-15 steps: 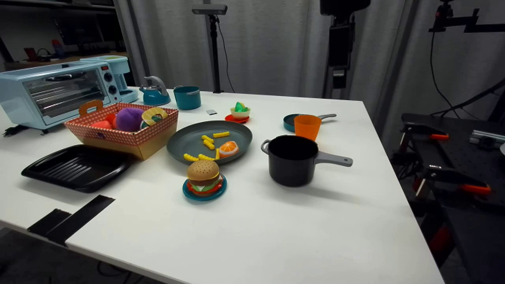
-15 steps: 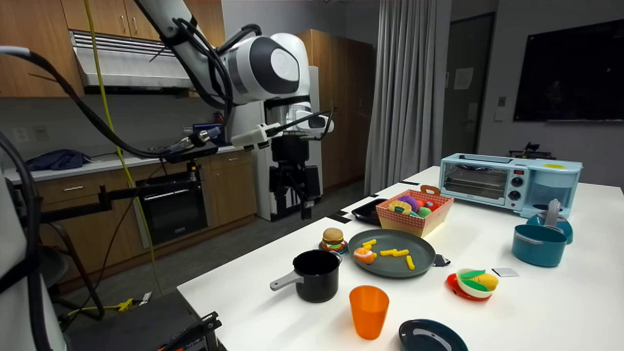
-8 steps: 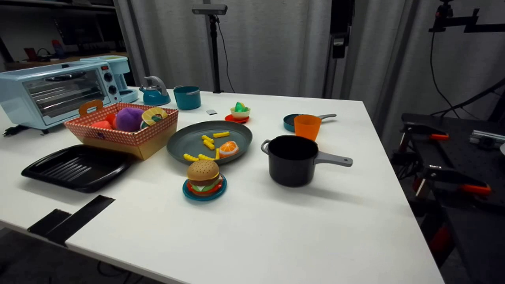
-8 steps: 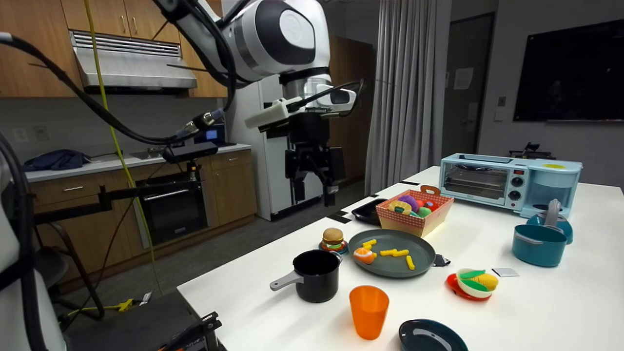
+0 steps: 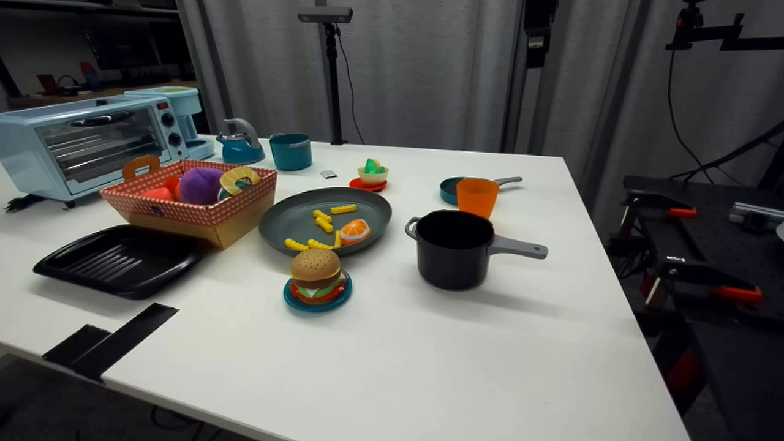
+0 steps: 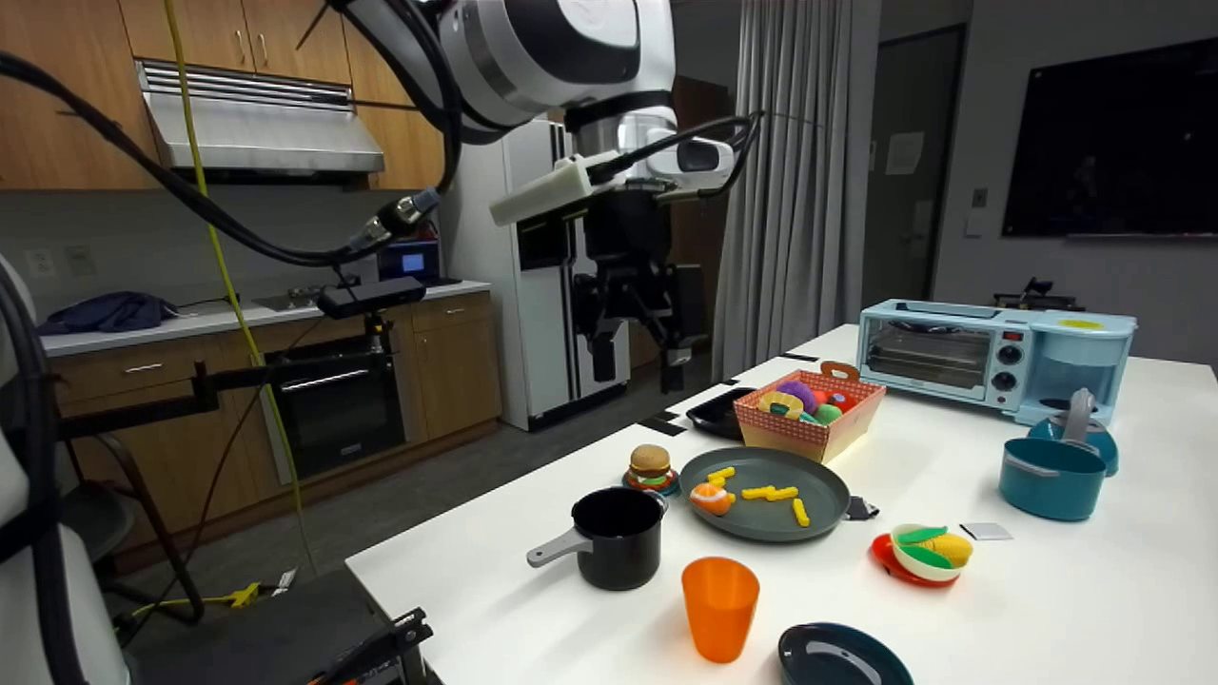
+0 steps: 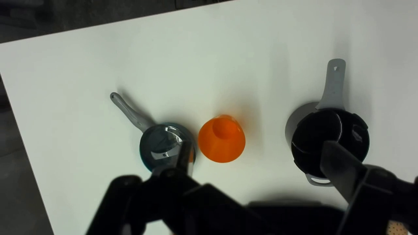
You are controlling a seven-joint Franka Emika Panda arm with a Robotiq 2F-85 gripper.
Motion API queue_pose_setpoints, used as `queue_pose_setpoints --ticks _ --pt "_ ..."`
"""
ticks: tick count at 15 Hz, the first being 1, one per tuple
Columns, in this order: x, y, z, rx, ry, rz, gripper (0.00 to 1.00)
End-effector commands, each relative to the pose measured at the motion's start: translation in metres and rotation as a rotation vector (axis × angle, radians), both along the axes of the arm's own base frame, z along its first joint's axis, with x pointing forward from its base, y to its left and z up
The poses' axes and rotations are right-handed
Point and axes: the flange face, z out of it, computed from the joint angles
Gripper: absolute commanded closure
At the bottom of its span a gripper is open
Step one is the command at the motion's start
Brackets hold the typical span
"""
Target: Pour the contents from the black pot onto the gray plate
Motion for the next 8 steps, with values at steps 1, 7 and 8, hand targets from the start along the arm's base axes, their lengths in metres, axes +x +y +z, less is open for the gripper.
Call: queue_pose_setpoints --ticks 1,7,8 --pt "-0.0007 -0.0009 0.0018 0.0 0.0 0.0 0.0" --pt "-0.0028 -0.0013 0.0012 0.0 0.003 0.001 0.0" --pt "-0.003 -0.0013 0.001 0.0 0.003 0.001 0.0"
